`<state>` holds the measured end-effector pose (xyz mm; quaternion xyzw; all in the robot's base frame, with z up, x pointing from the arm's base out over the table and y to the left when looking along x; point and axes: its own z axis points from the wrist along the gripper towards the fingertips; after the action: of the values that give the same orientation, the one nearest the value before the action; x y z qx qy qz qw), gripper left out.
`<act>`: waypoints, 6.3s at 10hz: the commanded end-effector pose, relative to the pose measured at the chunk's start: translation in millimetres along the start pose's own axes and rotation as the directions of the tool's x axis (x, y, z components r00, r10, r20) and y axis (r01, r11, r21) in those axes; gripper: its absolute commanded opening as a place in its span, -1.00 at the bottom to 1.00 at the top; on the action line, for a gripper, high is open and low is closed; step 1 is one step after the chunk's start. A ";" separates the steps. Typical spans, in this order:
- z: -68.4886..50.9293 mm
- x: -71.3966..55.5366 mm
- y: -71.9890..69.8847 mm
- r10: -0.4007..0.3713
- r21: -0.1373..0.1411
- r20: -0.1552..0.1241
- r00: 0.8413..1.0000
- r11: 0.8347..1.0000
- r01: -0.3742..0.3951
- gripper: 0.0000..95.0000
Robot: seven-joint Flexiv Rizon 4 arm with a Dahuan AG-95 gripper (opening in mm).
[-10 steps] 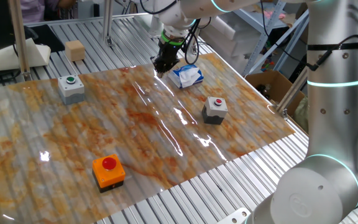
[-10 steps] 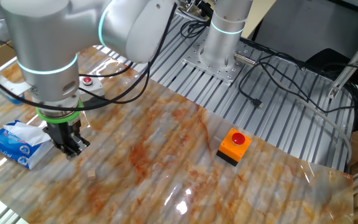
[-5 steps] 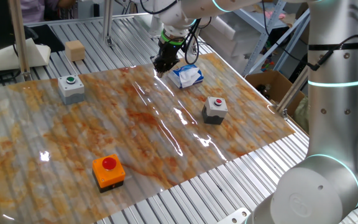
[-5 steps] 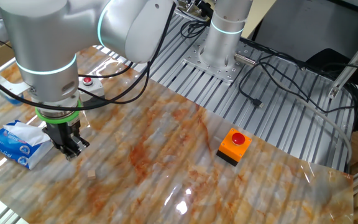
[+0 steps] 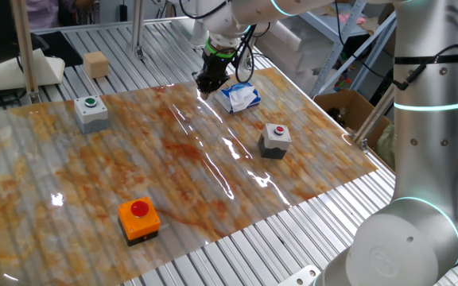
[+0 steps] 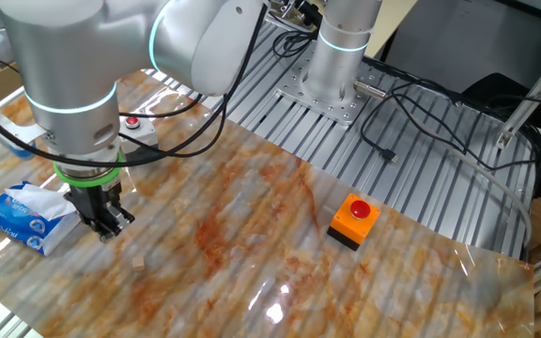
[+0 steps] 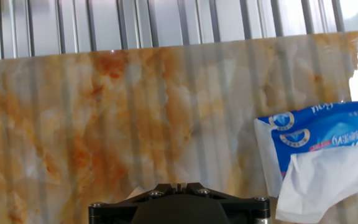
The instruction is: Use the gripper to push the small block from left to right
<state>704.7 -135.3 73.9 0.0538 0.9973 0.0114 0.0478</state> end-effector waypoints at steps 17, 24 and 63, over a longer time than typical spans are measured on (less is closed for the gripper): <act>19.0 -7.5 10.9 -0.023 -0.010 -0.085 0.996 1.000 0.022 -1.00; 46.6 -9.8 20.5 0.005 -0.001 -0.086 0.996 1.000 -0.005 -1.00; 51.3 13.9 42.2 0.018 0.012 -0.028 0.999 1.000 -0.018 -1.00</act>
<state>698.6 -91.0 22.4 0.0633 0.9974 0.0054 0.0342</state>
